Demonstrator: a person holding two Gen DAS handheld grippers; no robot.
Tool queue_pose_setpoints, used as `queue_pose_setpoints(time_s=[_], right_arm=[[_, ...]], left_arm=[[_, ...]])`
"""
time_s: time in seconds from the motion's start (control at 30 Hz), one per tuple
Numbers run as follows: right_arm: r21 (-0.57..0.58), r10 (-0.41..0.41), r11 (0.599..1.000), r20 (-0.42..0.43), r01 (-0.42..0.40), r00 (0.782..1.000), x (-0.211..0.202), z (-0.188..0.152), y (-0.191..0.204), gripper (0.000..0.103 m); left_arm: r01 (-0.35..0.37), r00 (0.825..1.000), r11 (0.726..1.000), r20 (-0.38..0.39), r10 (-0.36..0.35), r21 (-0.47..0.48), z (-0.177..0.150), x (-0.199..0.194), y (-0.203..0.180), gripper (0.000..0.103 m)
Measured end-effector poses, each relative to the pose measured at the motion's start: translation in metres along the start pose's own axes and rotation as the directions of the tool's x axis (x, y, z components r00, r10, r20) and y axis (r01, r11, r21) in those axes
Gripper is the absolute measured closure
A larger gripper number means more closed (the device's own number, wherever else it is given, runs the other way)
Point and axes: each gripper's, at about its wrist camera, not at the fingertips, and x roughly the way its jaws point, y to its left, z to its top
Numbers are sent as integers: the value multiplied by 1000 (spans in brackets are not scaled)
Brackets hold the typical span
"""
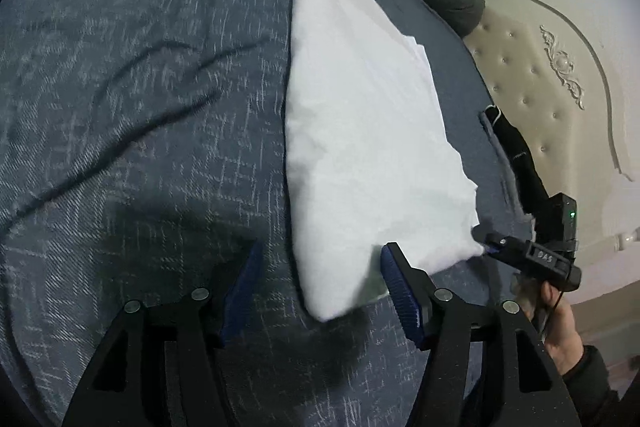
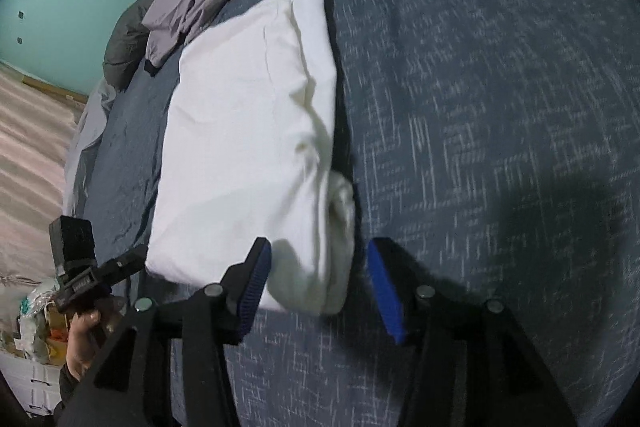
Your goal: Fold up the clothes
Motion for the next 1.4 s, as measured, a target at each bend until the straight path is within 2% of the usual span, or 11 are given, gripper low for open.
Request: queue_pose_setpoints(time_s=[0.23, 0.37, 0.47, 0.57, 0.6, 0.8, 0.97, 1.07, 1.13, 1.27, 1.4], right_arm=[[-10, 2, 1000, -29, -2, 1000, 7, -12, 7, 52], [31, 35, 999, -4, -35, 999, 6, -10, 0, 53], [94, 75, 993, 7, -76, 997, 6, -11, -12, 59], [72, 83, 994, -7, -82, 997, 6, -13, -11, 68], [68, 89, 994, -12, -88, 996, 7, -14, -10, 74], [77, 114, 991, -3, -114, 993, 14, -10, -15, 76], [45, 93, 995, -4, -92, 996, 20, -8, -6, 76], [18, 80, 997, 1, -80, 997, 20, -7, 0, 87], [0, 72, 997, 4, -72, 997, 21, -6, 5, 92], [-34, 101, 994, 29, -100, 995, 14, -5, 17, 94], [-72, 157, 986, 66, -152, 985, -7, 1, 31, 95]], left_arm=[[32, 999, 999, -9, -33, -22, -5, 9, -9, 36], [35, 999, 999, 7, -35, -12, -8, 15, -14, 37], [55, 998, 998, 10, -54, -27, -5, 18, -12, 42], [63, 998, 998, 6, -63, -28, -4, 19, -11, 47], [67, 998, 997, 6, -67, -28, -3, 20, -11, 48], [85, 996, 996, 1, -85, -40, -3, 23, -10, 48], [80, 997, 996, 4, -80, -32, -1, 28, -15, 48], [75, 997, 997, 9, -75, -18, 1, 30, -16, 49], [66, 998, 998, 15, -66, -5, 1, 30, -17, 53], [50, 998, 998, 29, -51, 38, 2, 26, -27, 66], [47, 995, 994, 82, -56, 101, 5, 6, -50, 68]])
